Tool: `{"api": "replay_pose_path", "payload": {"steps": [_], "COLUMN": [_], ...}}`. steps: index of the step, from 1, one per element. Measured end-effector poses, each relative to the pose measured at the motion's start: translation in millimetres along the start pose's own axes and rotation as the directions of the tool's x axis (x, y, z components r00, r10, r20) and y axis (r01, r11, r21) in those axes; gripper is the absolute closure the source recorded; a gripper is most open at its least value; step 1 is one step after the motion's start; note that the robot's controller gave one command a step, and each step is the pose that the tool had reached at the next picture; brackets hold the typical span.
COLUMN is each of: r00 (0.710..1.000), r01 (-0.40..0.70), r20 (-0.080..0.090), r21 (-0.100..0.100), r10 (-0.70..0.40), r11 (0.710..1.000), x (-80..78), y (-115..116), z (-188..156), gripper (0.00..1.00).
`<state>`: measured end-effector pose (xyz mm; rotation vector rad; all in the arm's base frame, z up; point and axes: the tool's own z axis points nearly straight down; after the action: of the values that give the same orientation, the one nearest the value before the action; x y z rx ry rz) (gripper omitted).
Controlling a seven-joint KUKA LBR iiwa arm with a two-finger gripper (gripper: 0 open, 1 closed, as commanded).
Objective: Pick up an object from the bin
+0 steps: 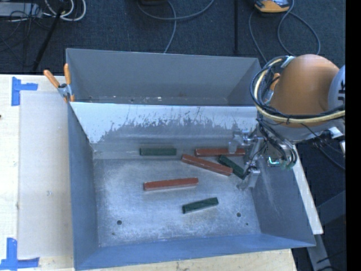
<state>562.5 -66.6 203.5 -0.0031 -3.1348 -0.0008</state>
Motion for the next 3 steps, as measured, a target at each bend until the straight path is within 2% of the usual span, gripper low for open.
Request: {"api": "replay_pose_path", "payload": {"steps": [1, 3], "r00": [0.942, 0.942], "r01": [0.334, 0.336], "r20": [0.007, 0.008], "r21": [0.002, 0.003], "r10": [-0.334, -0.336], "r11": [0.943, 0.942], "x": [69.3, 67.9], "y": [74.0, 74.4], "z": [135.9, 135.7], "gripper": [0.0, 0.0]}}
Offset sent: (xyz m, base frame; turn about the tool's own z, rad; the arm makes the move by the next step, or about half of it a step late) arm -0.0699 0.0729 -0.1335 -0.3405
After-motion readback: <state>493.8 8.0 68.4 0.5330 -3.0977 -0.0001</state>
